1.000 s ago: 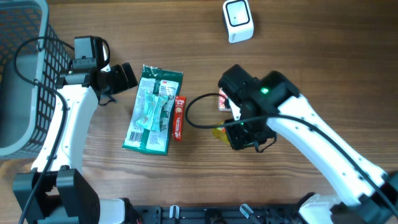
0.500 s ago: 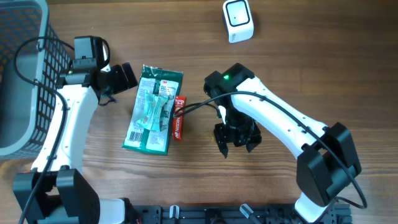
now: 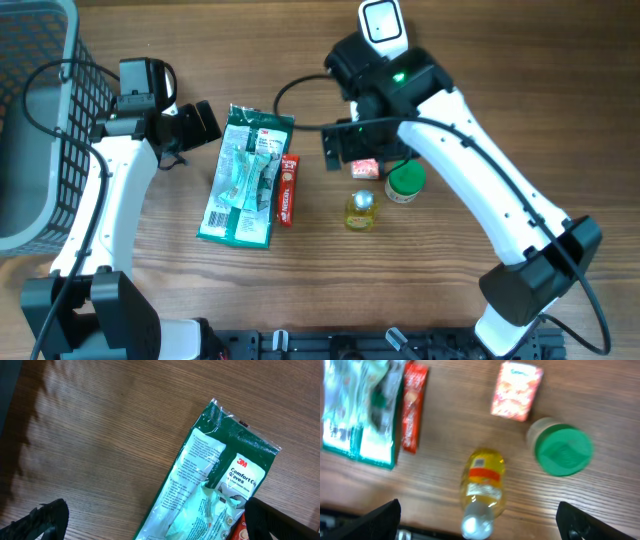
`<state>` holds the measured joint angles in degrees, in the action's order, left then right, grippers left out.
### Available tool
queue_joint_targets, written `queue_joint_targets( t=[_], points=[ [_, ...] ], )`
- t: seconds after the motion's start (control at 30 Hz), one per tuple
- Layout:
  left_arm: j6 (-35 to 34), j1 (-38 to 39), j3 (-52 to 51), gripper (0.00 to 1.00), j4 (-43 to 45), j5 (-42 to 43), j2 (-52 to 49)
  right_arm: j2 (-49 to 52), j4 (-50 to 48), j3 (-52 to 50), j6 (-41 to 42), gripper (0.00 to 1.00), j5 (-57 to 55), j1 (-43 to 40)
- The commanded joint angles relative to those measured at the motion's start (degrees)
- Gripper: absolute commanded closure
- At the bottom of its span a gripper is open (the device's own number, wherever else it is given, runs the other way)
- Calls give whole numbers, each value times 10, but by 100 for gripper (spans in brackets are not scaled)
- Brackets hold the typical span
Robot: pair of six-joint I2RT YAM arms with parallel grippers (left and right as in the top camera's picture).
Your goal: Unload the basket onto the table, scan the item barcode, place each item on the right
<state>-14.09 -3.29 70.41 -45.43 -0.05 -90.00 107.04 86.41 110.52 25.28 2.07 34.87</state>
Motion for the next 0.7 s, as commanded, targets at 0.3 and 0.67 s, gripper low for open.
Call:
queue_joint_targets(
  t=[0.3, 0.67],
  points=[
    [-3, -2, 4, 0, 0, 5, 2, 4, 2, -36, 562, 0, 9, -5],
    [-3, -2, 4, 0, 0, 5, 2, 4, -107, -226, 636, 1, 49, 20]
  ],
)
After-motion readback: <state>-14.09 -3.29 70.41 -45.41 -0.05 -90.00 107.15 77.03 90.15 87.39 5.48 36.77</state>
